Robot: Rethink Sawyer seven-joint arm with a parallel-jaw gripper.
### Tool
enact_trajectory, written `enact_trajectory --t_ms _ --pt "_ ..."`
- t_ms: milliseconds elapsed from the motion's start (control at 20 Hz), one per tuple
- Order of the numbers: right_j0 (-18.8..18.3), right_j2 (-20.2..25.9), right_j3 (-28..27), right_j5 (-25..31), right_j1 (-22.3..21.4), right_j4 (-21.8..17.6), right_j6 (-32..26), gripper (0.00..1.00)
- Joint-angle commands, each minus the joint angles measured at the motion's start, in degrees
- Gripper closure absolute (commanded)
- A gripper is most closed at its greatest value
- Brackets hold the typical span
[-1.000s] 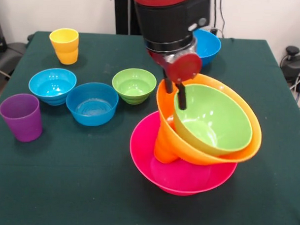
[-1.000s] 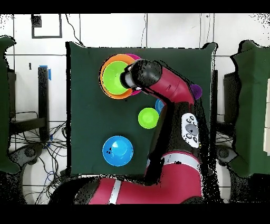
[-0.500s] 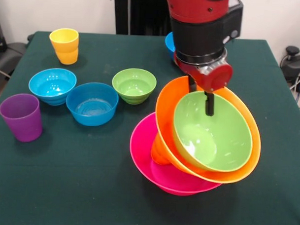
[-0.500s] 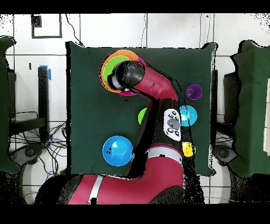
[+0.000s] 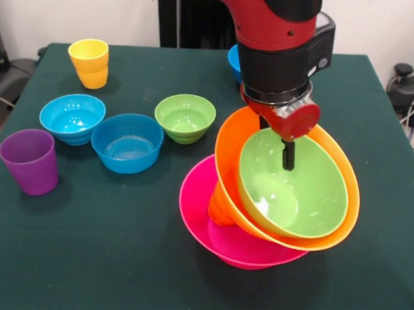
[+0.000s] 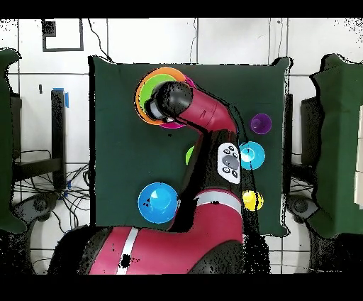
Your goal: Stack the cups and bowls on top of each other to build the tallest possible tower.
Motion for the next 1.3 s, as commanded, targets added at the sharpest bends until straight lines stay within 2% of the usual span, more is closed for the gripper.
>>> enact_trajectory --t_ms 50,600,700,950,1300 --pt "-0.27 3.83 -2.1 -2.19 3.57 -2.82 1.39 0.0" --pt "-1.9 5.05 -1.95 -3.21 4.35 -2.85 -1.06 0.0" --pt "-3.06 5.0 -2.34 -3.15 4.66 -3.46 -2.53 0.0" --pt "-8.19 5.26 -5.23 1.94 4.86 -6.08 -9.75 0.0" --pt "-12.19 7.62 -8.04 3.94 6.48 -8.72 -13.62 0.0"
